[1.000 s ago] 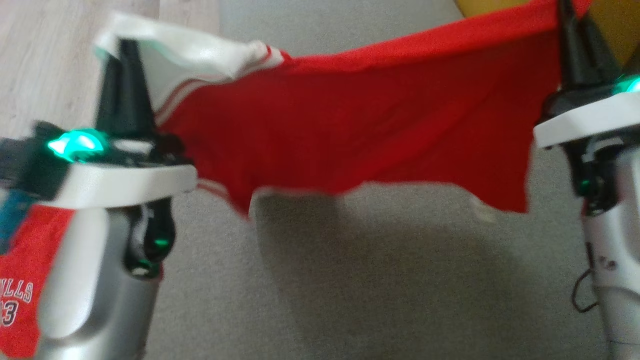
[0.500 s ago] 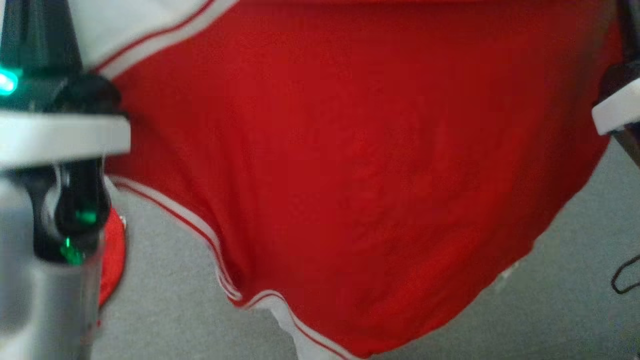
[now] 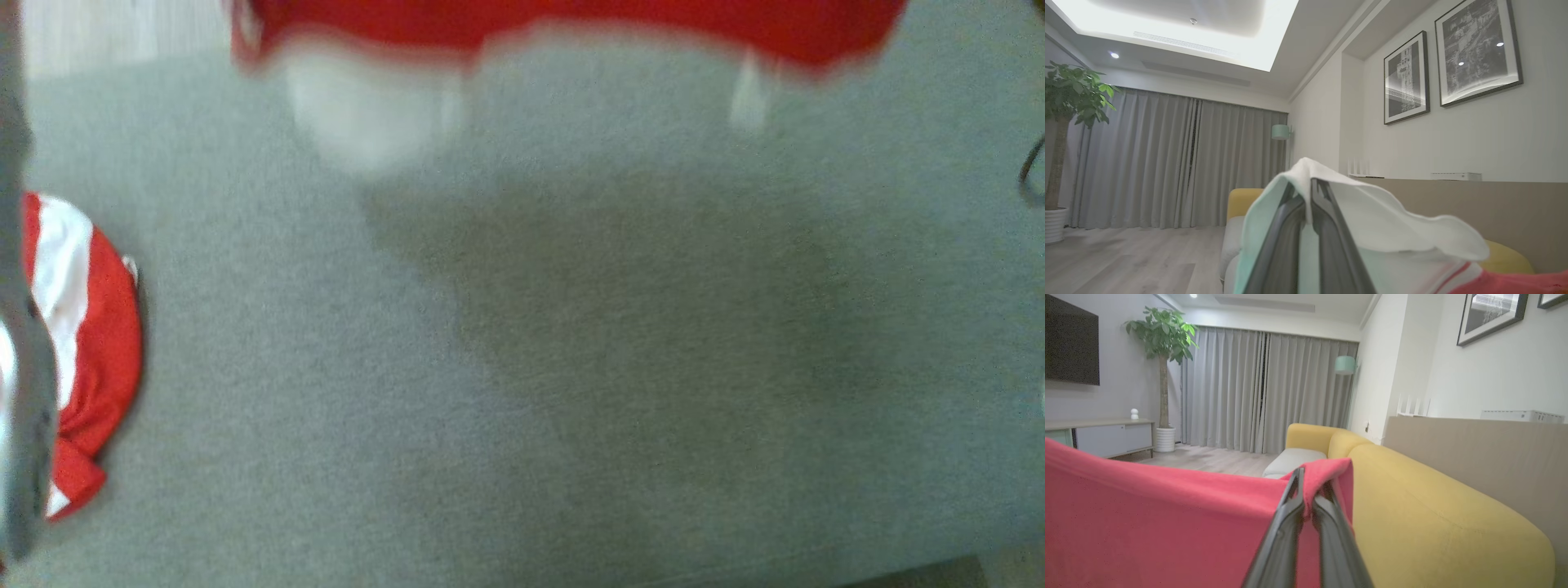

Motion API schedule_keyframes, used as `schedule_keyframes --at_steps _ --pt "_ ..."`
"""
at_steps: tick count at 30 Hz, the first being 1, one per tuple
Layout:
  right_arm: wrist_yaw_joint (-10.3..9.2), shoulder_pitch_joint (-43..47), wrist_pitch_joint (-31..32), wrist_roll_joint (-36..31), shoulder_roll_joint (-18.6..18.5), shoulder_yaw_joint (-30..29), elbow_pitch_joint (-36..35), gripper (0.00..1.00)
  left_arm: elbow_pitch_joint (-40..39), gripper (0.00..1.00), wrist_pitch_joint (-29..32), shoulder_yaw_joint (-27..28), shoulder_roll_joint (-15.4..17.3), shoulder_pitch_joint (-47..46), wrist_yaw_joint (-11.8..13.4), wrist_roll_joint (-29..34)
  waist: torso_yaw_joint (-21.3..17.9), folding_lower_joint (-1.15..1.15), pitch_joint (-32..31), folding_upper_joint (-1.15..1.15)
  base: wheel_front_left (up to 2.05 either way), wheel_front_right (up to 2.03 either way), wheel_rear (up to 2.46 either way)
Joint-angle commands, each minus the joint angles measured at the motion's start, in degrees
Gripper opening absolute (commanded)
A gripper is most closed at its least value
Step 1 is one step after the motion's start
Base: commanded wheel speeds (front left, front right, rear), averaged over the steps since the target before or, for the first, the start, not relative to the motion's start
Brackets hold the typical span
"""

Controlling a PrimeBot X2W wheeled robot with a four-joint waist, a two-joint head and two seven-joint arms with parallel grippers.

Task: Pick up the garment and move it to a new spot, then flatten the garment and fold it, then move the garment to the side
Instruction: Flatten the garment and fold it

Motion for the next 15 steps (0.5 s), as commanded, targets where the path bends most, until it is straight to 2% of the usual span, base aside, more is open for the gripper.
schedule_keyframes --at_steps 1,4,7,11,15 --pt "0.39 -4.7 -3.7 -0.9 0.5 0.2 2.4 0.0 2.7 0.0 -2.4 0.9 2.2 -4.9 -0.3 1.6 2.0 -0.03 5.1 0.0 0.0 0.0 0.0" --pt "0.39 -11.4 -12.0 -2.6 1.7 -0.9 11.7 0.0 12.4 0.0 -7.0 0.5 1.3 -11.9 -0.8 3.1 2.8 -0.03 6.5 0.0 0.0 0.0 0.0" --pt "0.39 -14.3 -18.7 -4.0 2.7 -1.3 19.5 0.0 19.6 0.0 -11.0 0.2 -0.3 -15.4 -1.7 3.2 3.6 -0.03 7.5 0.0 0.0 0.0 0.0" --pt "0.39 -13.3 -22.9 -4.3 3.2 0.4 28.5 0.0 26.1 0.0 -14.6 -1.4 -2.4 -14.5 -3.7 2.6 4.7 -0.03 8.2 0.0 0.0 0.0 0.0" --pt "0.39 -8.8 -25.0 -2.8 3.0 3.3 34.9 0.0 27.8 0.0 -17.7 -4.6 -3.7 -9.2 -4.9 3.0 5.6 -0.03 7.9 0.0 0.0 0.0 0.0"
